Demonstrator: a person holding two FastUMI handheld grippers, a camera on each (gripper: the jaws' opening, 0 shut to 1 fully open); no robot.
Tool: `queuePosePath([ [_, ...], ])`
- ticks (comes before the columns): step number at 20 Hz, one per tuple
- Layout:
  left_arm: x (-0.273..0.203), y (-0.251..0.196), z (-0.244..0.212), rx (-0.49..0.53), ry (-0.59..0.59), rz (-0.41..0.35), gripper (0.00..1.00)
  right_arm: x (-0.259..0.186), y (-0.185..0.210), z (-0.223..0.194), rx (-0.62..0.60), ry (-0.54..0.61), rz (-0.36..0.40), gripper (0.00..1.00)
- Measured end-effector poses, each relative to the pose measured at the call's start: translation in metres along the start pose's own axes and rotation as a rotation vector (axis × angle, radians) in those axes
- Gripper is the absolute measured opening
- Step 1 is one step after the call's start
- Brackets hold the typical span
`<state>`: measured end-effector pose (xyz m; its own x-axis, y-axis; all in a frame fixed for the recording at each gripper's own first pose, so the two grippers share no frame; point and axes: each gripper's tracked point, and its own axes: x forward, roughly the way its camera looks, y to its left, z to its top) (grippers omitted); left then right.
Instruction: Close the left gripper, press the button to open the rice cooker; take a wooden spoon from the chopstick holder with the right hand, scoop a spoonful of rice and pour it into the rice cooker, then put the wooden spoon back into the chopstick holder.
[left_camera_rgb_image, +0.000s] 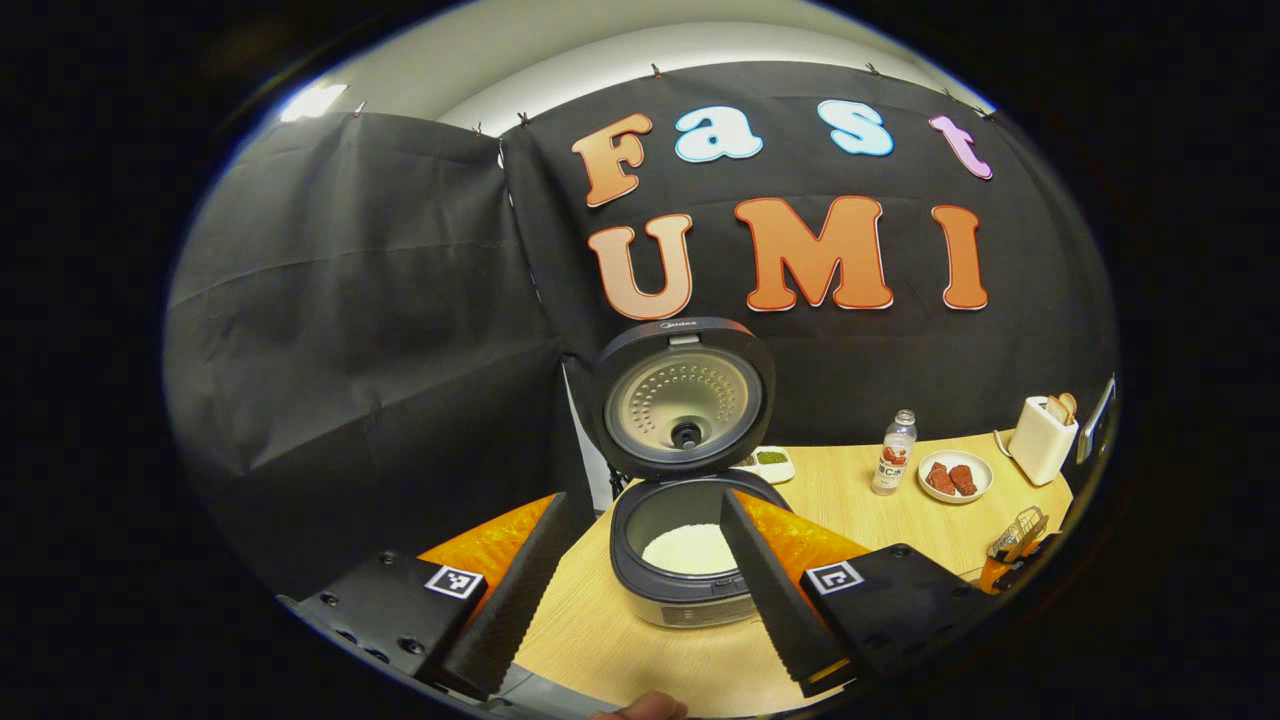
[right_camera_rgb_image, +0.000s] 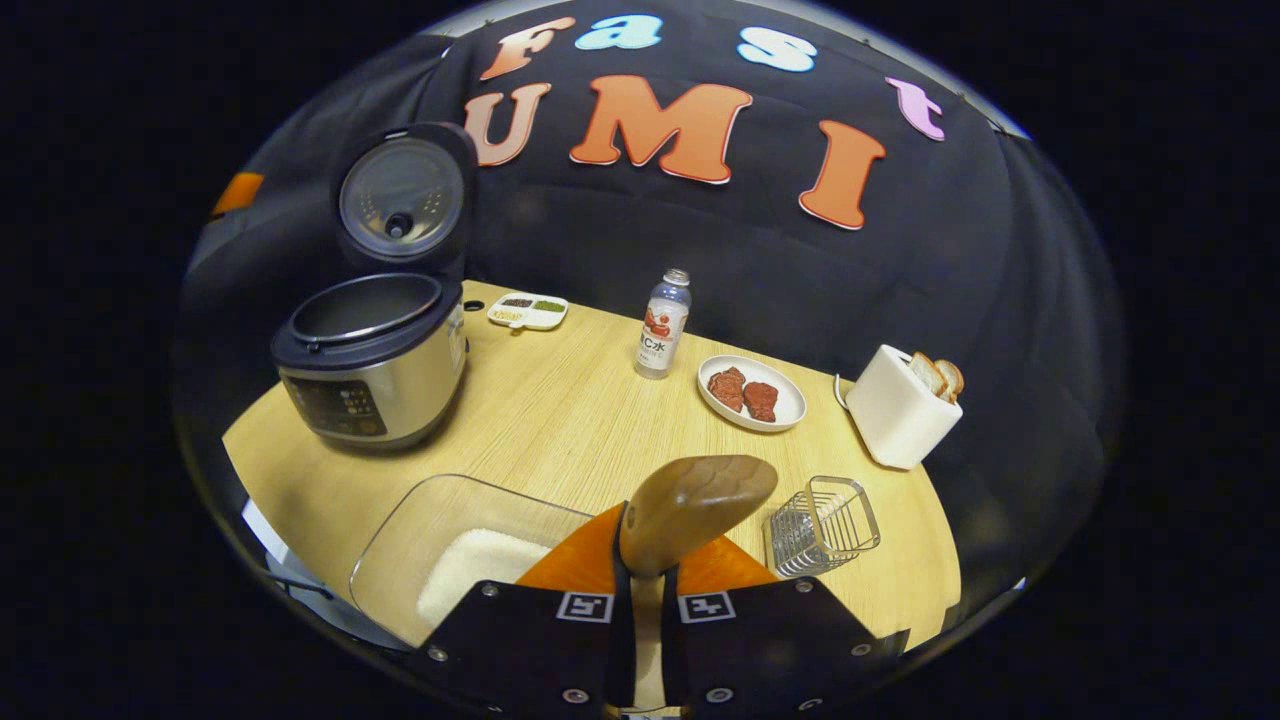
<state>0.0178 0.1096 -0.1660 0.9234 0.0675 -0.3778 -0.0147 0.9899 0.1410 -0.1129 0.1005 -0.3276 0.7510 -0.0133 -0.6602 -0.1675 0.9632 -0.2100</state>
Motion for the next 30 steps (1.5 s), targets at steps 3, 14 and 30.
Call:
queuePosePath([
  [3,0.000,0.011,-0.007,0.002,0.018,0.008,1.00,0.005,0.010,-0.008,-0.056,-0.024,-0.026,0.09],
  [14,0.014,0.026,-0.010,0.027,0.027,-0.024,1.00,0.010,0.037,-0.016,0.083,0.009,-0.036,0.08],
  [30,0.024,0.030,-0.018,0.037,0.052,-0.080,0.99,0.008,0.082,-0.003,0.531,0.155,0.123,0.08],
])
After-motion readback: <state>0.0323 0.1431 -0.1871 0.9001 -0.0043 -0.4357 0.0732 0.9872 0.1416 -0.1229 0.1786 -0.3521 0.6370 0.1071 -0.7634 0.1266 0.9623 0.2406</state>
